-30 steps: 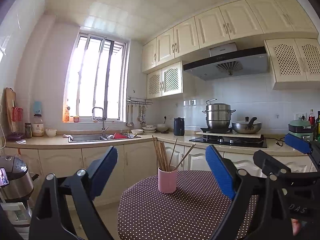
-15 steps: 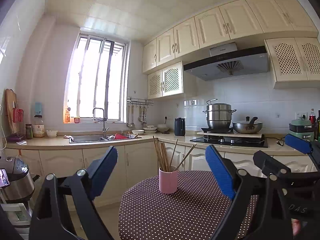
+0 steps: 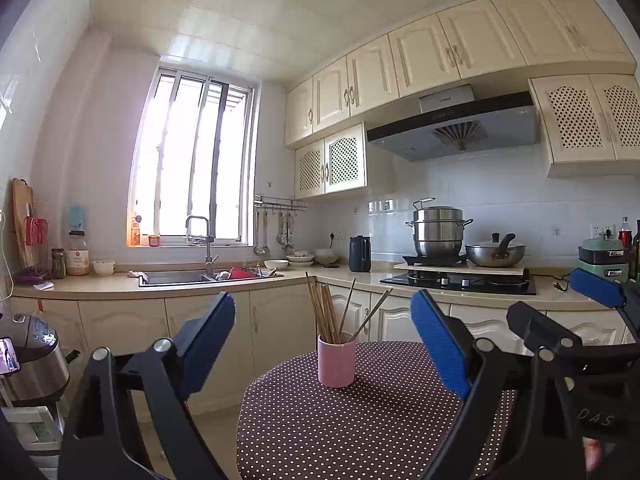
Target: Organize utensils
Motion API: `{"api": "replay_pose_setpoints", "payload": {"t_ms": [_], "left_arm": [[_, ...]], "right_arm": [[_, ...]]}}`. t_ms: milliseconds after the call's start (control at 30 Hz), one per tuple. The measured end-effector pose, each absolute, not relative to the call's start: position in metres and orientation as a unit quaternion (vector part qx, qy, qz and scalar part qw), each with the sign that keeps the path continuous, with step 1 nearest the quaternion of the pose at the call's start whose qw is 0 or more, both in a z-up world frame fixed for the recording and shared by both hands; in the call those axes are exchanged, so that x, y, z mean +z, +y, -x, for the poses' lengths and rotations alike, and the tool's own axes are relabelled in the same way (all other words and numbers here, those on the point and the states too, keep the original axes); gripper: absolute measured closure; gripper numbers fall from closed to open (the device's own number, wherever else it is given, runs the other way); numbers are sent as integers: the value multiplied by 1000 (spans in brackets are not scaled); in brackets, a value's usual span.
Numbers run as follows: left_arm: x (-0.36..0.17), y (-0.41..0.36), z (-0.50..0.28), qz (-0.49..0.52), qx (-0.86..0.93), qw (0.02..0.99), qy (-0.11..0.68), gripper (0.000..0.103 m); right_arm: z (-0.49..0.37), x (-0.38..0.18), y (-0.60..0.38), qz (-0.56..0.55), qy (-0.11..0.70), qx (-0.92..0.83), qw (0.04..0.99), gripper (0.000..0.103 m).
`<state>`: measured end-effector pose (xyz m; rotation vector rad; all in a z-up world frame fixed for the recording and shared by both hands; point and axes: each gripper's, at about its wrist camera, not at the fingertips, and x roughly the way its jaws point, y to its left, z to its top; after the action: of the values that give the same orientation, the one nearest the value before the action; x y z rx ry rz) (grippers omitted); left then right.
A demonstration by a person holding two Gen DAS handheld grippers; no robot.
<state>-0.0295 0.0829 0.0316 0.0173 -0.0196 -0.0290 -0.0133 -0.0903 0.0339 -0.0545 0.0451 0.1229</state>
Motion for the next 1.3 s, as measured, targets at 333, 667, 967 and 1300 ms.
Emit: {"api": "replay_pose_setpoints", "payload": {"t_ms": [333,667,967,1300], "left_arm": [[31,82,29,-12,-11,1000,-11,15],[31,82,28,-12,-11,1000,-11,15],[29,82,28,-11,-12,1000,-10,15],[28,82,29,-12,-11,1000,-10,15]], "right_arm": [[12,32,-93,27,25,59,998,11],[12,33,-93,27,26,60,998,11],[12,30,-95,26,27,60,997,11],[11,31,-94,26,28,60,997,11]]}}
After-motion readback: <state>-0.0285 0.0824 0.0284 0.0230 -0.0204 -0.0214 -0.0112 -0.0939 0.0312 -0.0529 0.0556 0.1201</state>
